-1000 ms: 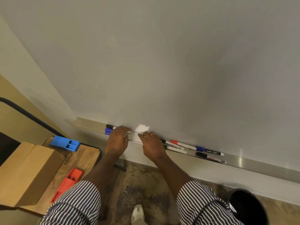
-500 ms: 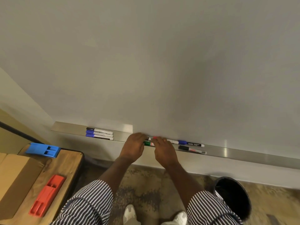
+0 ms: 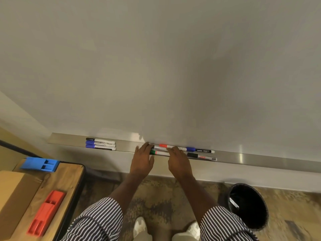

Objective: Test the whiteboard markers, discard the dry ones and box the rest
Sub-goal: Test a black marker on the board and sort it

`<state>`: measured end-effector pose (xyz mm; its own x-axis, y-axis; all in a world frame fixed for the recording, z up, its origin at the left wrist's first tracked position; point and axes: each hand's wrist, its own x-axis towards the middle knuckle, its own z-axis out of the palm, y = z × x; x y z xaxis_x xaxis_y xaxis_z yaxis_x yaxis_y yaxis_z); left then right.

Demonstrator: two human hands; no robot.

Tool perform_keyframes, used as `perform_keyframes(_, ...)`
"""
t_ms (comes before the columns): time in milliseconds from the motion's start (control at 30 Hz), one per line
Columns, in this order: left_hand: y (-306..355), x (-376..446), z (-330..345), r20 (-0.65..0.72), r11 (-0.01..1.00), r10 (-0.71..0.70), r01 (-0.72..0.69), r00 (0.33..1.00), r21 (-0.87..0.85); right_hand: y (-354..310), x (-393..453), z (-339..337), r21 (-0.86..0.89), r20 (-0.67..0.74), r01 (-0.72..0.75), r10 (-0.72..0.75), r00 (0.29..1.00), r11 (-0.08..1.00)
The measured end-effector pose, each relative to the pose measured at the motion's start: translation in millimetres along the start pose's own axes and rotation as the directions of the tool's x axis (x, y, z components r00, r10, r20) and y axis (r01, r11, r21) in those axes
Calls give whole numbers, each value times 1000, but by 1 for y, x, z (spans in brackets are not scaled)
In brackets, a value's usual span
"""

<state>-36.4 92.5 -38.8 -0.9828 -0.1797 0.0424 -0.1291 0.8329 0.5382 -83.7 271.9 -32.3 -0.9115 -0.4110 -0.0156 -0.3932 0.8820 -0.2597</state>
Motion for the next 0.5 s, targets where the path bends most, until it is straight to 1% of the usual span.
perform_keyframes(100,8,-2,0,-33,986,-87,81,996,-145,-3,3,1,48,25,-21,20,999,999)
perform_keyframes(267,25,2,-5,-96,926,-178,134,979,-353,-2,8,3,168,19,-79,77,997,983)
perform_keyframes(367,28,6,-10,-117,907,-181,120,976,-404,-1,6,1,217,-8,-94,98,995,972)
perform_keyframes(500,35,10,-16,-150,912,-169,97,974,-397,3,4,-1,275,-34,-121,135,990,954)
